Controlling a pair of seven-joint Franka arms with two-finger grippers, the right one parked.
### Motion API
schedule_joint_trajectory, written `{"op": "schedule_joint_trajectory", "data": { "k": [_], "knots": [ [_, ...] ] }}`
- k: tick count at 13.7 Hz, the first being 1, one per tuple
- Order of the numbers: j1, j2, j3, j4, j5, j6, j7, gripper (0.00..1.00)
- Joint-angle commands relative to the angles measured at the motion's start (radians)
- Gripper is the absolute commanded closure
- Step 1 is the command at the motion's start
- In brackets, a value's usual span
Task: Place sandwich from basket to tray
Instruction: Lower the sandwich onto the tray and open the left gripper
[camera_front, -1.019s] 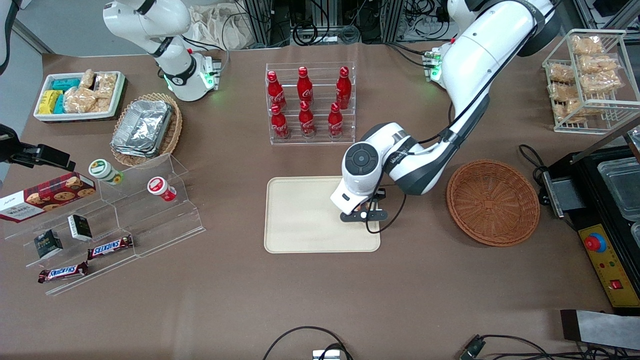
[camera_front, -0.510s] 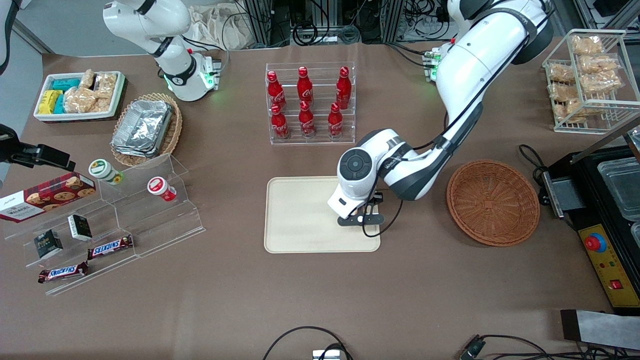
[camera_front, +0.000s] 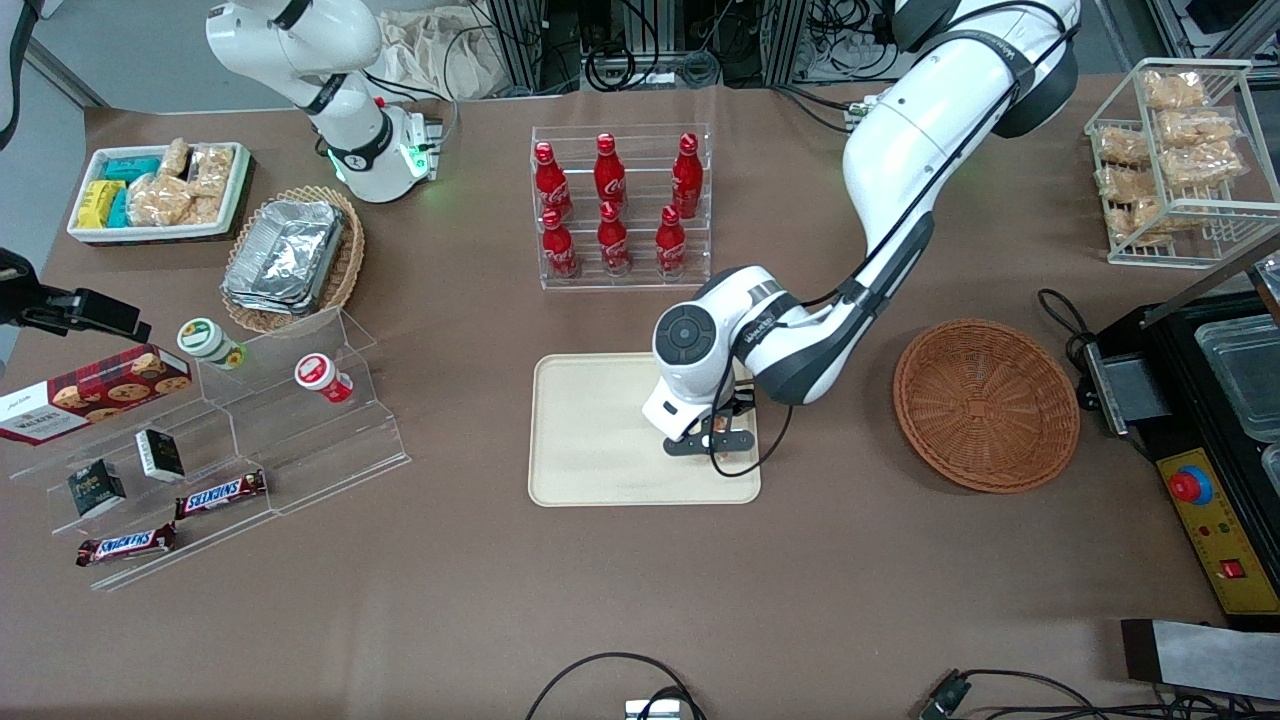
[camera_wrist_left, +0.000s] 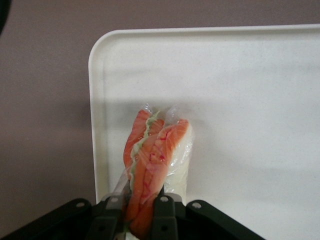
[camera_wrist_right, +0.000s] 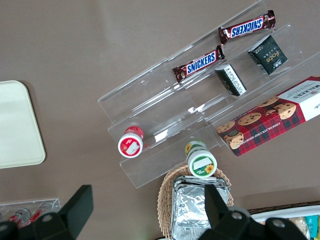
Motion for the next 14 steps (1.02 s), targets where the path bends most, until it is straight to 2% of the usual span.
{"op": "schedule_joint_trajectory", "data": {
  "k": [1, 2, 5, 7, 8, 9, 12, 14],
  "knots": [
    [-0.017, 0.024, 0.007, 0.042, 0.019, -0.022, -0.021, 0.74],
    [-0.017, 0.022, 0.008, 0.042, 0.019, -0.023, -0.021, 0.70],
    [-0.014, 0.013, 0.008, 0.042, 0.019, -0.025, -0.019, 0.39],
    [-0.012, 0.006, 0.007, 0.042, 0.016, -0.044, -0.022, 0.28],
    [-0.006, -0.005, 0.007, 0.042, 0.012, -0.066, -0.021, 0.19],
    [0.000, -0.011, 0.007, 0.042, 0.009, -0.086, -0.022, 0.00],
    [0.020, -0.054, 0.007, 0.042, 0.002, -0.097, -0.021, 0.00],
    [0.058, -0.099, 0.005, 0.042, -0.028, -0.116, -0.016, 0.00]
  ]
}}
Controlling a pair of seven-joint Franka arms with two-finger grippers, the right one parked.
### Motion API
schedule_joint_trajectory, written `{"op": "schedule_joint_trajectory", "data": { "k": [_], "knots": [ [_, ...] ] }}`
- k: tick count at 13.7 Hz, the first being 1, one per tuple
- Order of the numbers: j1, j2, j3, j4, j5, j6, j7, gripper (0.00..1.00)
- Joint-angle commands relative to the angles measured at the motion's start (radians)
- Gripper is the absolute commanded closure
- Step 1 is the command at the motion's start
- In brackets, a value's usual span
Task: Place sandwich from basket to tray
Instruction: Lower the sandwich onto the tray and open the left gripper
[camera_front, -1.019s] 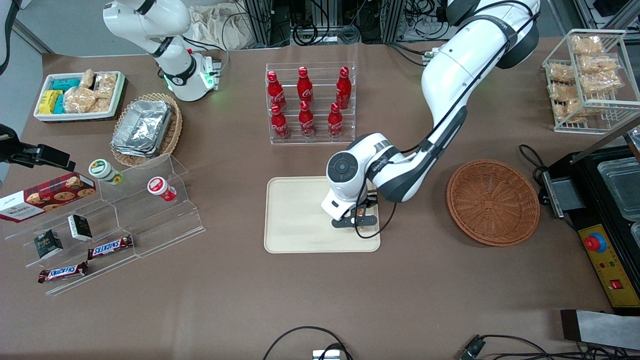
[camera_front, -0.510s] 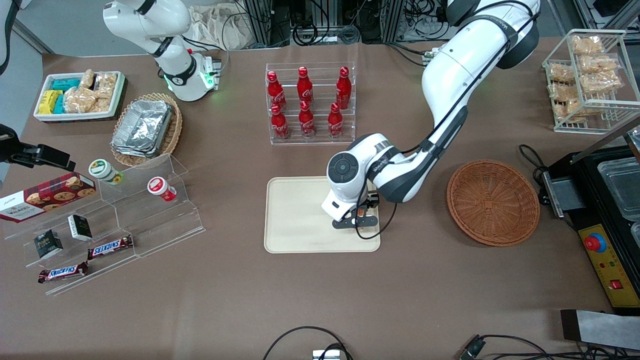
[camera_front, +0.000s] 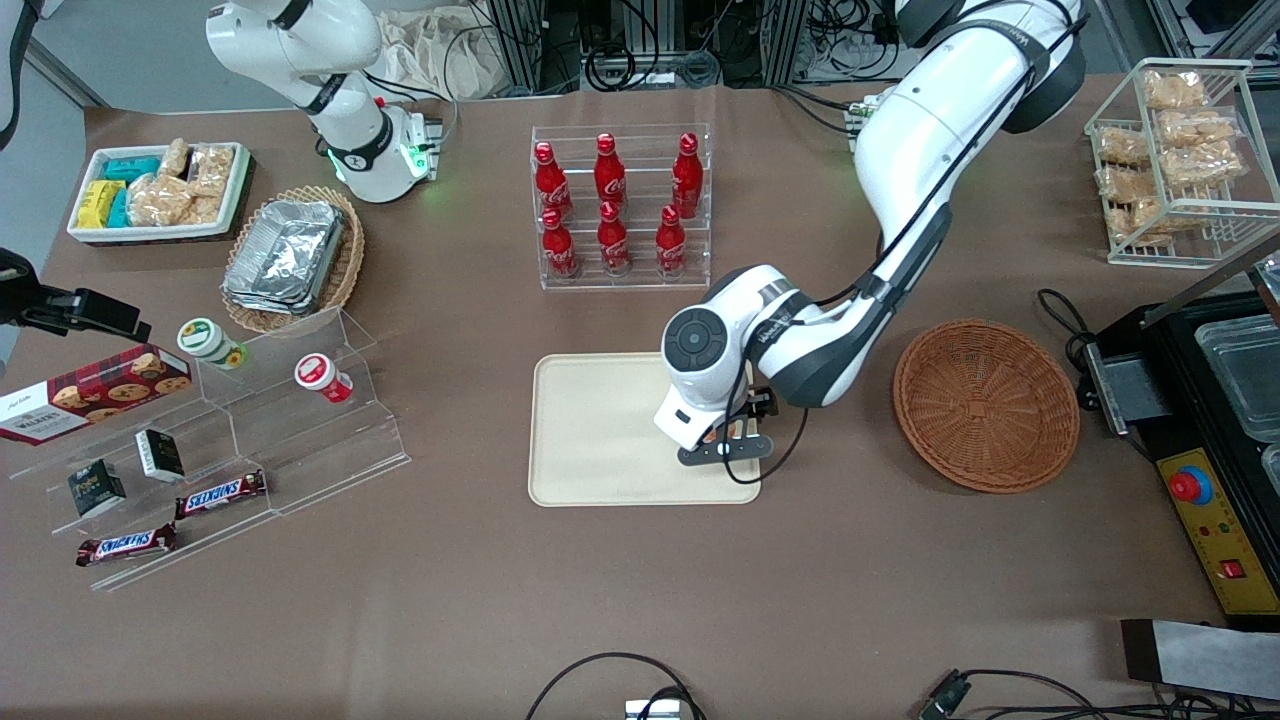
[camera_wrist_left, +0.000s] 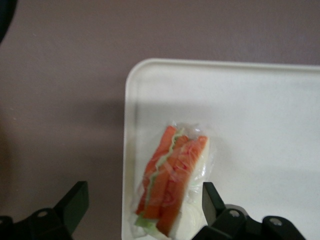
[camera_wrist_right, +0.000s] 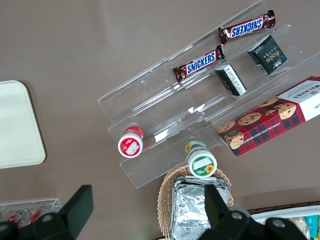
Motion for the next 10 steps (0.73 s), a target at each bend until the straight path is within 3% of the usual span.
{"op": "schedule_joint_trajectory", "data": {
  "k": [1, 10],
  "knots": [
    [0.045, -0.083, 0.000, -0.007, -0.043, -0.047, 0.001, 0.00],
    [0.129, -0.196, -0.001, 0.010, -0.068, -0.140, 0.004, 0.00]
  ]
}}
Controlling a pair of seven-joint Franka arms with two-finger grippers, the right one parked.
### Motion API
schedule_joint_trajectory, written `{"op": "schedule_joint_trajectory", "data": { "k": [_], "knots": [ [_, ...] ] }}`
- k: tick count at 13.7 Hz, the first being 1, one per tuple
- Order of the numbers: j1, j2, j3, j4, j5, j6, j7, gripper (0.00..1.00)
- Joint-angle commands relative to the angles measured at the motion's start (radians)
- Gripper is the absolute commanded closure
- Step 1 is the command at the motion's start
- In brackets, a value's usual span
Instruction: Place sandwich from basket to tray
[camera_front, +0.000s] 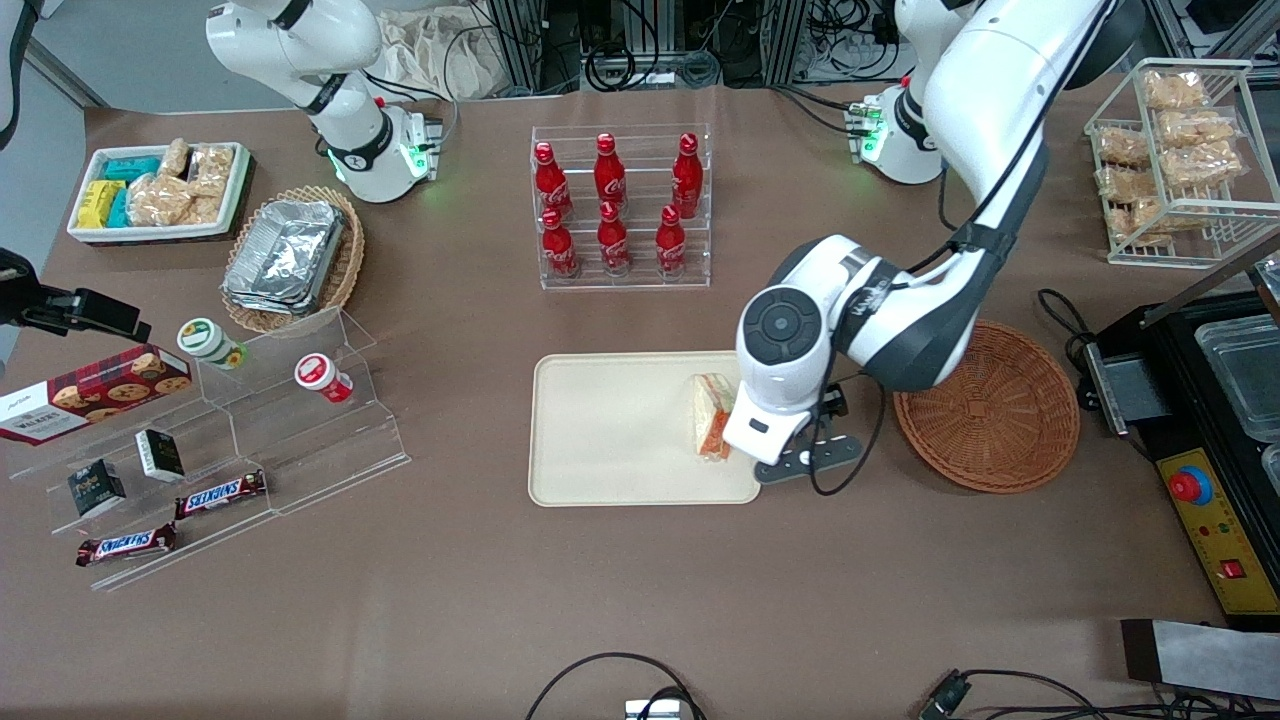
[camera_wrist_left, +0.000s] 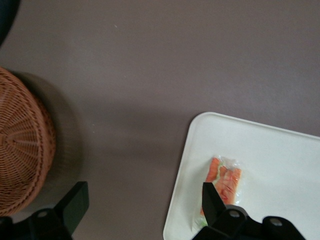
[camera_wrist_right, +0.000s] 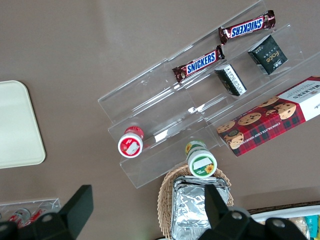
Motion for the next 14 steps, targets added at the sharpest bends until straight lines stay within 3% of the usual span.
{"op": "schedule_joint_trajectory", "data": {
  "k": [1, 14],
  "knots": [
    [0.031, -0.058, 0.000, 0.005, -0.020, -0.042, 0.002, 0.00],
    [0.224, -0.183, 0.000, 0.046, -0.087, -0.187, 0.209, 0.00]
  ]
}}
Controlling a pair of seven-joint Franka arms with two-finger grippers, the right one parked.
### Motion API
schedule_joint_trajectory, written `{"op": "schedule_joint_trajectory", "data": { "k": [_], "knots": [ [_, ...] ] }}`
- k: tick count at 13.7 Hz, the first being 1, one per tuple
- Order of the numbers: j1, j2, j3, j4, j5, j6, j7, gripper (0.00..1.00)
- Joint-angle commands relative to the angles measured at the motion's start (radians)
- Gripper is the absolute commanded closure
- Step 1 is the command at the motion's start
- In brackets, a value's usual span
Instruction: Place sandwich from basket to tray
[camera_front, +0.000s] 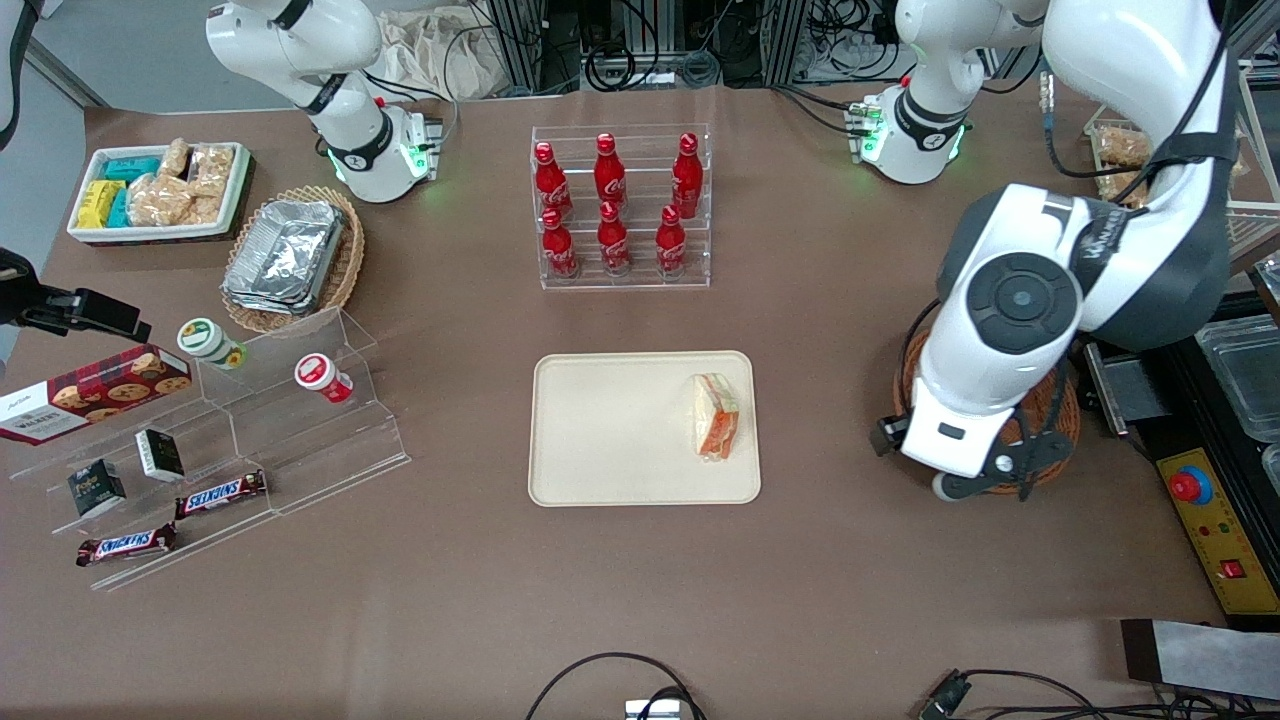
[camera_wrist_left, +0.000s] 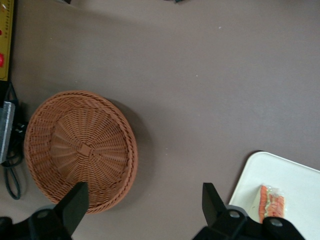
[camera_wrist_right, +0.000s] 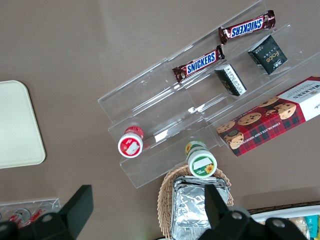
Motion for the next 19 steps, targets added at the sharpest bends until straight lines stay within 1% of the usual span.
{"op": "schedule_joint_trajectory", "data": {
  "k": [1, 3, 4, 6, 9, 11, 16, 17, 19],
  "knots": [
    [0.026, -0.023, -0.004, 0.001, -0.021, -0.037, 0.038, 0.00],
    [0.035, -0.037, -0.002, 0.001, -0.022, -0.055, 0.076, 0.00],
    [0.056, -0.044, -0.002, 0.001, -0.028, -0.072, 0.116, 0.00],
    [0.084, -0.093, 0.019, -0.019, -0.073, -0.078, 0.205, 0.00],
    [0.037, -0.198, 0.186, -0.094, -0.183, -0.071, 0.347, 0.00],
    [-0.006, -0.250, 0.281, -0.137, -0.220, -0.065, 0.423, 0.00],
    [-0.010, -0.386, 0.384, -0.244, -0.263, -0.055, 0.602, 0.00],
    [-0.010, -0.414, 0.397, -0.260, -0.266, -0.055, 0.621, 0.00],
    [-0.010, -0.466, 0.426, -0.295, -0.306, -0.058, 0.630, 0.00]
  ]
}}
